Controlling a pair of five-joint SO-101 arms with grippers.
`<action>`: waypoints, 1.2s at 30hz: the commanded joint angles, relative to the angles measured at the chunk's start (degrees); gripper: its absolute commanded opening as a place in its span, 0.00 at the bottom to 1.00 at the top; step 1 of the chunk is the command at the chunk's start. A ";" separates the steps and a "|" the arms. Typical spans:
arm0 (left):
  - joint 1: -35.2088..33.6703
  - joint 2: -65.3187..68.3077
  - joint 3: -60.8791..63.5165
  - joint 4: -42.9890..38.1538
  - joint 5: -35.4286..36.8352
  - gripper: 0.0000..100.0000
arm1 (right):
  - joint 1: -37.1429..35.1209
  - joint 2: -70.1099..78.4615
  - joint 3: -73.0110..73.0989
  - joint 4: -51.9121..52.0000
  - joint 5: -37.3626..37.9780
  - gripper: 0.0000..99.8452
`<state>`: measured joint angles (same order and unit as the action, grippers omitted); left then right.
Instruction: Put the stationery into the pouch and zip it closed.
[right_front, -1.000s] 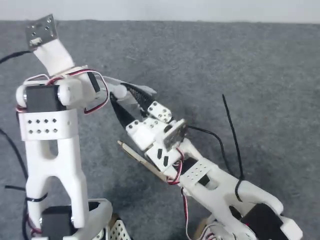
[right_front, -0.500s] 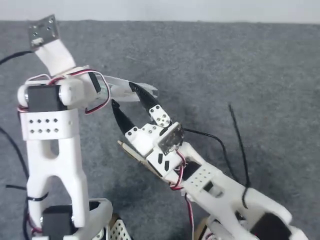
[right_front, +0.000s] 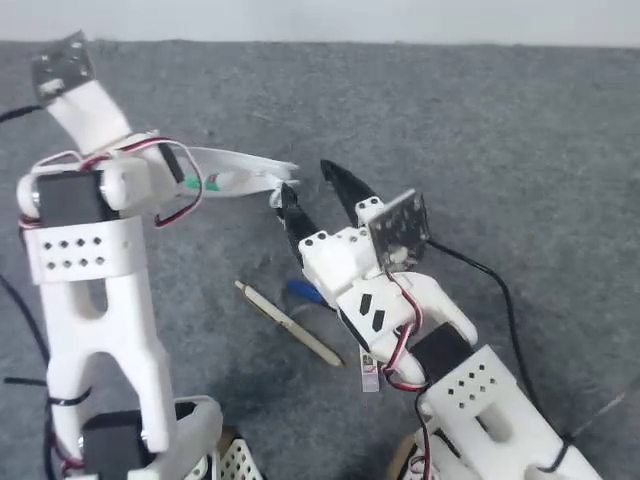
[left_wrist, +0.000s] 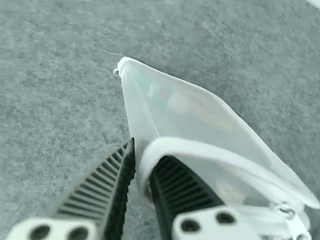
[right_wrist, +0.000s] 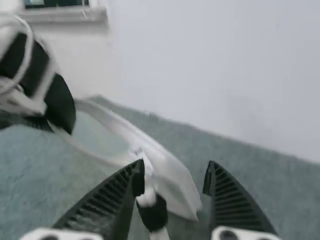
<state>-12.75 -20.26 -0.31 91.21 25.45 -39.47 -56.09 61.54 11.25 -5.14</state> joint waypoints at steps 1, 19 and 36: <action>-3.25 -3.08 -0.75 -2.20 0.88 0.01 | 0.66 -1.54 -6.51 8.66 -0.97 0.17; -13.19 -2.90 -1.01 -3.34 4.57 0.01 | 0.40 25.10 -21.80 39.52 7.56 0.17; -16.35 -2.90 -1.01 -3.34 4.57 0.01 | -2.42 56.31 -34.64 39.69 9.32 0.17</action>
<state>-28.75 -20.26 -0.31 90.07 29.05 -41.32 -0.26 31.47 50.64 3.30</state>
